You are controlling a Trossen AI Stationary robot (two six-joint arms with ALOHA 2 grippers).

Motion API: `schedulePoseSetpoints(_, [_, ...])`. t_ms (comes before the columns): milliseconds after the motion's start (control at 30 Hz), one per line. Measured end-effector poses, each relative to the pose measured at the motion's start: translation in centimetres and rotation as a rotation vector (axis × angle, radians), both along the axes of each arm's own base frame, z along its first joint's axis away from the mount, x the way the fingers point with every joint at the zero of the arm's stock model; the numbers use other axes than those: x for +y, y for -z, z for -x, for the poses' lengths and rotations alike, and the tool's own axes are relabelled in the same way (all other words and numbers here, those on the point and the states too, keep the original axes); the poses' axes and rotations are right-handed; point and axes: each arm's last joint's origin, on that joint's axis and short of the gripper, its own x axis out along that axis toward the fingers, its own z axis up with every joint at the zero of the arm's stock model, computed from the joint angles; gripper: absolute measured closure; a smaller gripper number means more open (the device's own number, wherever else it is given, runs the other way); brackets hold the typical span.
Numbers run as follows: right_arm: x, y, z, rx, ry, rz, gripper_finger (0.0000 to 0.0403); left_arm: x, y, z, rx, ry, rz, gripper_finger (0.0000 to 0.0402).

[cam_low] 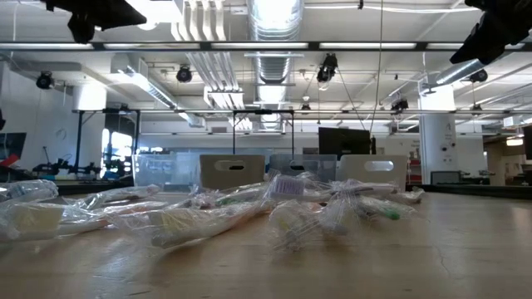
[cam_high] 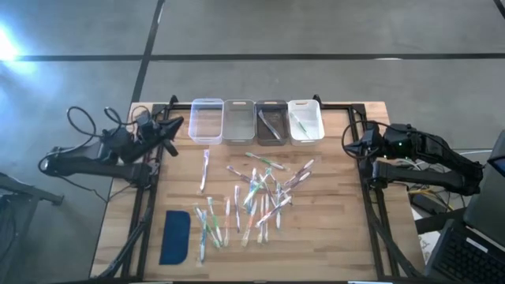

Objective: Pick & Place Toothbrushes
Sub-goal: Put the purple toothbrush into the gray bin

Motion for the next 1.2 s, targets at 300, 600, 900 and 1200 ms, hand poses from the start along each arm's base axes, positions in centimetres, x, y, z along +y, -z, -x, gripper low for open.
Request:
schedulePoseSetpoints(300, [0.0, 0.0, 0.0, 0.0, 0.0, 0.0, 0.0394, -0.1, -2.9, 0.9, 0.082, 0.067, 0.027, 0.0387])
schedulePoseSetpoints(600, [0.0, 0.0, 0.0, 0.0, 0.0, 0.0, 0.0394, -0.5, -4.3, 1.5, 0.218, 0.217, 0.096, 0.0387])
schedulePoseSetpoints(900, [0.0, 0.0, 0.0, 0.0, 0.0, 0.0, 0.0394, -0.6, -4.9, 0.7, 0.278, 0.254, 0.098, 0.0387])
schedulePoseSetpoints(1200, [0.0, 0.0, 0.0, 0.0, 0.0, 0.0, 0.0394, -0.8, -5.6, -0.7, 0.311, 0.299, 0.094, 0.0375])
